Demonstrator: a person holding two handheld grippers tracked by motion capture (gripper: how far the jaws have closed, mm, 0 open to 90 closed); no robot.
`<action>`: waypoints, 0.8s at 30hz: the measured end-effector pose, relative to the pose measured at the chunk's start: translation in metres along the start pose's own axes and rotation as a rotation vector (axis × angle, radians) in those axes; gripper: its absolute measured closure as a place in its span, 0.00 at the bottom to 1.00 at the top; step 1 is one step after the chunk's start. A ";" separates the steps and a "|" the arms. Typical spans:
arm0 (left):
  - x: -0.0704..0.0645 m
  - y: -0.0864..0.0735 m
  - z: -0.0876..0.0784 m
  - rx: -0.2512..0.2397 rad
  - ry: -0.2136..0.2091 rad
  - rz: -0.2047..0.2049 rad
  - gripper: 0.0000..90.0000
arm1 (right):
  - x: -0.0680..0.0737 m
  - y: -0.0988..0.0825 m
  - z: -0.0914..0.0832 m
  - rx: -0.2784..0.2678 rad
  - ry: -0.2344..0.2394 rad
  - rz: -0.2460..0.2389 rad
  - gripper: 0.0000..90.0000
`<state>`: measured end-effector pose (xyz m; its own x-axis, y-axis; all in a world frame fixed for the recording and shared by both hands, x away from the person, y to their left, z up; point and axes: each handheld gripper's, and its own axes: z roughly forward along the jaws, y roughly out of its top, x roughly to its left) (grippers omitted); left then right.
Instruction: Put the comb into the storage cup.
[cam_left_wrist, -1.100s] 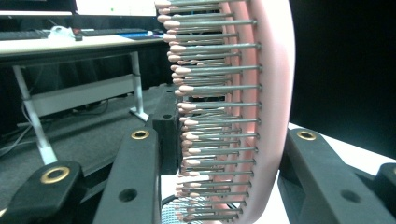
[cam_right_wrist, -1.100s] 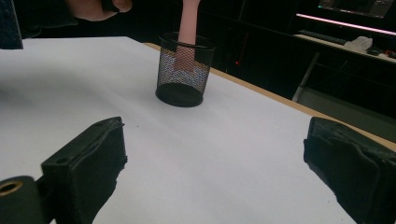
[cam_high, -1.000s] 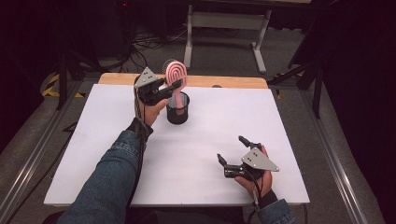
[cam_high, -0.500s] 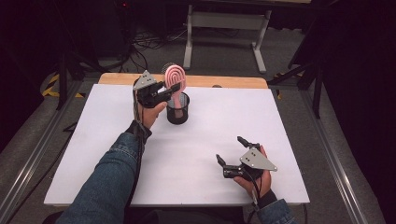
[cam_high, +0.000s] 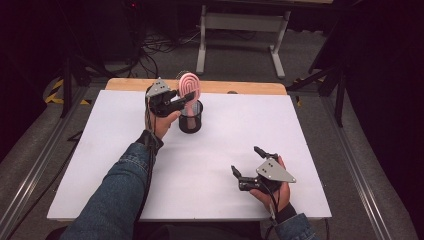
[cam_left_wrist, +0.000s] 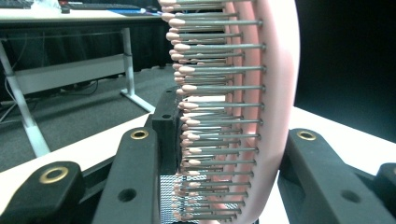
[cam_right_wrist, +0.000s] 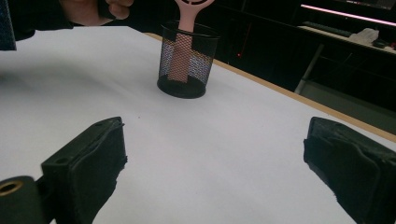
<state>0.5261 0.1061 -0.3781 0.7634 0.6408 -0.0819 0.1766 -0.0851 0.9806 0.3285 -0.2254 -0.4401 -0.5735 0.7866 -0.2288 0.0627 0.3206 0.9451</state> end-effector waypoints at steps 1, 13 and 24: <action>0.000 -0.001 0.001 0.006 0.001 -0.001 0.69 | 0.000 0.000 0.000 0.001 -0.001 0.000 0.07; 0.003 -0.004 0.006 0.021 0.004 0.007 0.69 | 0.000 -0.001 0.001 0.008 0.004 -0.001 0.07; 0.012 0.000 0.010 0.065 0.078 0.066 0.65 | 0.003 -0.003 0.006 0.055 0.027 -0.033 0.06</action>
<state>0.5417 0.1065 -0.3810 0.7241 0.6897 -0.0012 0.1697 -0.1765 0.9696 0.3314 -0.2211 -0.4453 -0.5977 0.7608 -0.2528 0.0879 0.3756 0.9226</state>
